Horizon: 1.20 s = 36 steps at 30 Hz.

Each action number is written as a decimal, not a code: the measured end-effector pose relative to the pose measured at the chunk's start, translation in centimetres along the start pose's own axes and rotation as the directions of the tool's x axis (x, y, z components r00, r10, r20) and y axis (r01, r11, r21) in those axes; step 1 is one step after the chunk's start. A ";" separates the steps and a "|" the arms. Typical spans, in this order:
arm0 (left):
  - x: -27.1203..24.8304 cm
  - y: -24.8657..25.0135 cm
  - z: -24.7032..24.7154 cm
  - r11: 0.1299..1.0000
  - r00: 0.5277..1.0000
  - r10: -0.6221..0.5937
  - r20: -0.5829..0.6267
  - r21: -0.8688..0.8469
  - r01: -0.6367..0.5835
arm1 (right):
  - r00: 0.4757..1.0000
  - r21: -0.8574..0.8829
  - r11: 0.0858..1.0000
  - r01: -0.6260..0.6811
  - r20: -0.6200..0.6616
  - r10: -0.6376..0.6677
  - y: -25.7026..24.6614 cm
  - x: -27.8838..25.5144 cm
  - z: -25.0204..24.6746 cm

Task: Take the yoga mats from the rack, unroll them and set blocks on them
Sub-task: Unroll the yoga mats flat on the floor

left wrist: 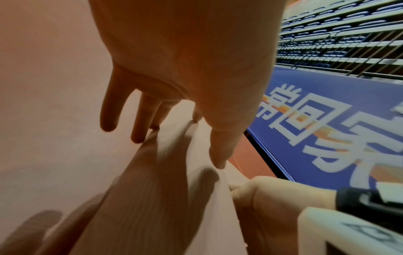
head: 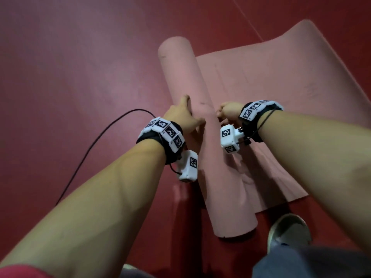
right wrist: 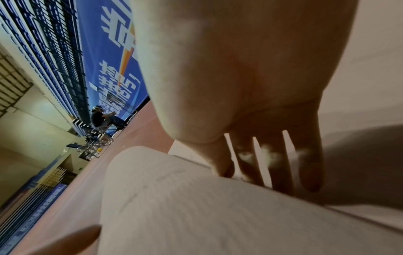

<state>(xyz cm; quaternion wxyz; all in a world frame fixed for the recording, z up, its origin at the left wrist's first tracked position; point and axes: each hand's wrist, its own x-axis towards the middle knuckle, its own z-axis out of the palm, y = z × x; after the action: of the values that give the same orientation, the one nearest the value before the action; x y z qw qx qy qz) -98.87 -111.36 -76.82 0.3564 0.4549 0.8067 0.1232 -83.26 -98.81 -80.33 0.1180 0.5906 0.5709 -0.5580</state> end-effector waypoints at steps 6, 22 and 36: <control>-2.2 -4.0 0.0 0.926 0.981 -0.177 0.078 -0.326 0.192 | 0.951 0.066 0.995 -0.076 0.305 0.053 -1.2 0.7 1.0; -4.7 -6.9 1.9 0.565 0.893 -0.417 0.169 -0.721 0.401 | 0.879 -0.039 0.991 -0.128 0.459 0.131 -3.6 -2.1 6.4; -4.4 -4.7 -4.6 0.809 0.870 -0.492 -0.038 -0.388 0.441 | 0.899 -0.196 0.978 -0.068 0.414 0.146 -6.7 -1.7 6.9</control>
<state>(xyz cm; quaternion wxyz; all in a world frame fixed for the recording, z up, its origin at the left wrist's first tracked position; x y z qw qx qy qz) -103.60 -117.02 -73.94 0.3983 0.1583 0.8785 0.2110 -91.87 -102.97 -78.06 0.3224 0.4720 0.5453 -0.6131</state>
